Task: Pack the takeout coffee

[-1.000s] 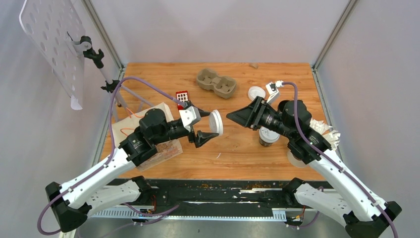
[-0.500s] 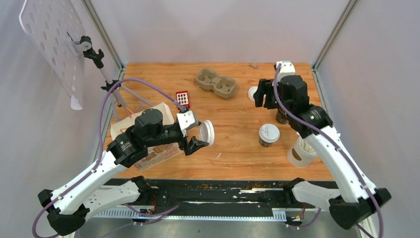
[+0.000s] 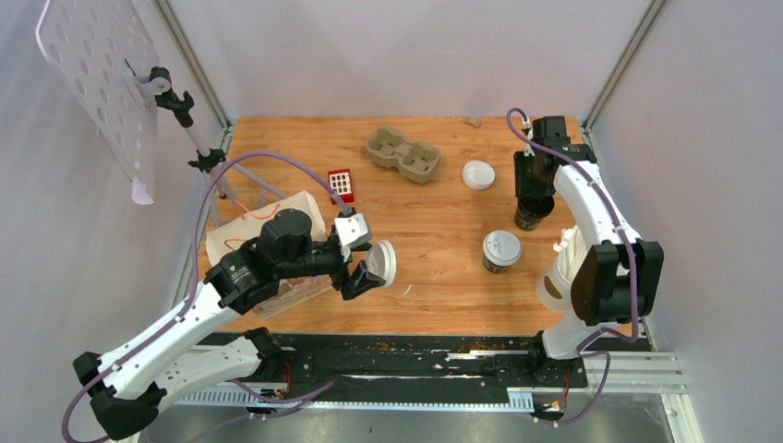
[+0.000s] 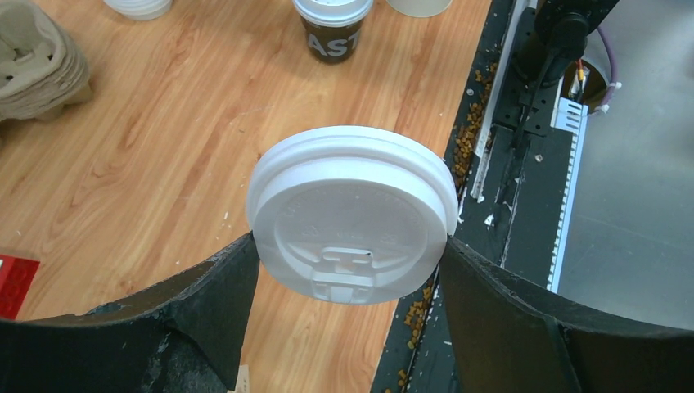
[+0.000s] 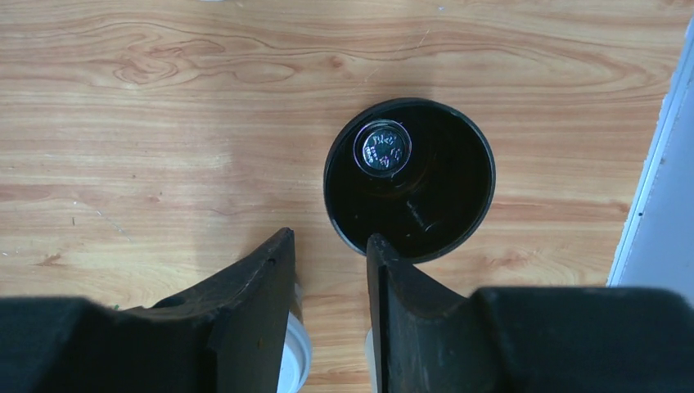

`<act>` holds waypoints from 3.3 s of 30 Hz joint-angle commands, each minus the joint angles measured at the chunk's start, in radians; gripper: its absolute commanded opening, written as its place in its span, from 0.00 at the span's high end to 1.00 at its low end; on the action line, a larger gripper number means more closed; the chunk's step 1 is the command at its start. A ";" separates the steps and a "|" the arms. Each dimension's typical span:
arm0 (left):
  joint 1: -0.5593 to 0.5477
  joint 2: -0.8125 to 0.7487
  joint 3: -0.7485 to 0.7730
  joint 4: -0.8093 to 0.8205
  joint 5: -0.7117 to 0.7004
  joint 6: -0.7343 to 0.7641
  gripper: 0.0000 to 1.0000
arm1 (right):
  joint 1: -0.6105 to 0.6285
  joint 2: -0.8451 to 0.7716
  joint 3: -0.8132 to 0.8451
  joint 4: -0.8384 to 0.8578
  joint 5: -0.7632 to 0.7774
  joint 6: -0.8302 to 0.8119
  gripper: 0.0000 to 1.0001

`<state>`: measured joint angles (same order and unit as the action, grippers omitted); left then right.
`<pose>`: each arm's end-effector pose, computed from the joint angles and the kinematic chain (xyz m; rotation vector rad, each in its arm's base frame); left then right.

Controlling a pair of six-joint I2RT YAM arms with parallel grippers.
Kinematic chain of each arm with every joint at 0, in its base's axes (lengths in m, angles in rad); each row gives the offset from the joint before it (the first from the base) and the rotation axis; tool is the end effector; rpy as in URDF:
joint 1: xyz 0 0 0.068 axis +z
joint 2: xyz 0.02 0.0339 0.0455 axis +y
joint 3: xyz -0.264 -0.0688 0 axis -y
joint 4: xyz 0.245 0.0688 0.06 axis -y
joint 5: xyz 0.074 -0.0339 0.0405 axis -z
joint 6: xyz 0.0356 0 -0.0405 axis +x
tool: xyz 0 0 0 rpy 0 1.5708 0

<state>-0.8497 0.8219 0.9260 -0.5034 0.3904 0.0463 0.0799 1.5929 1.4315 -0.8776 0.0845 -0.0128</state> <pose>0.1062 -0.1413 0.3504 1.1216 1.7178 -0.8978 0.3320 0.0236 0.3029 -0.0908 2.6047 -0.0863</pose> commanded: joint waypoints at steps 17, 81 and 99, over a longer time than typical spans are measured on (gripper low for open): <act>-0.002 0.007 -0.017 0.083 0.024 -0.037 0.17 | -0.070 0.177 0.108 -0.014 -0.185 -0.099 0.75; -0.002 -0.009 -0.021 0.065 0.025 -0.016 0.18 | -0.062 0.201 0.284 -0.190 -0.020 -0.107 1.00; -0.002 0.002 0.165 -0.085 -0.093 -0.028 0.18 | 0.085 0.031 0.457 -0.234 -0.107 -0.151 1.00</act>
<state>-0.8497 0.8276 0.9958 -0.5529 0.3405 0.0242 0.1081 1.7374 1.8633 -1.1572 0.0505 -0.1364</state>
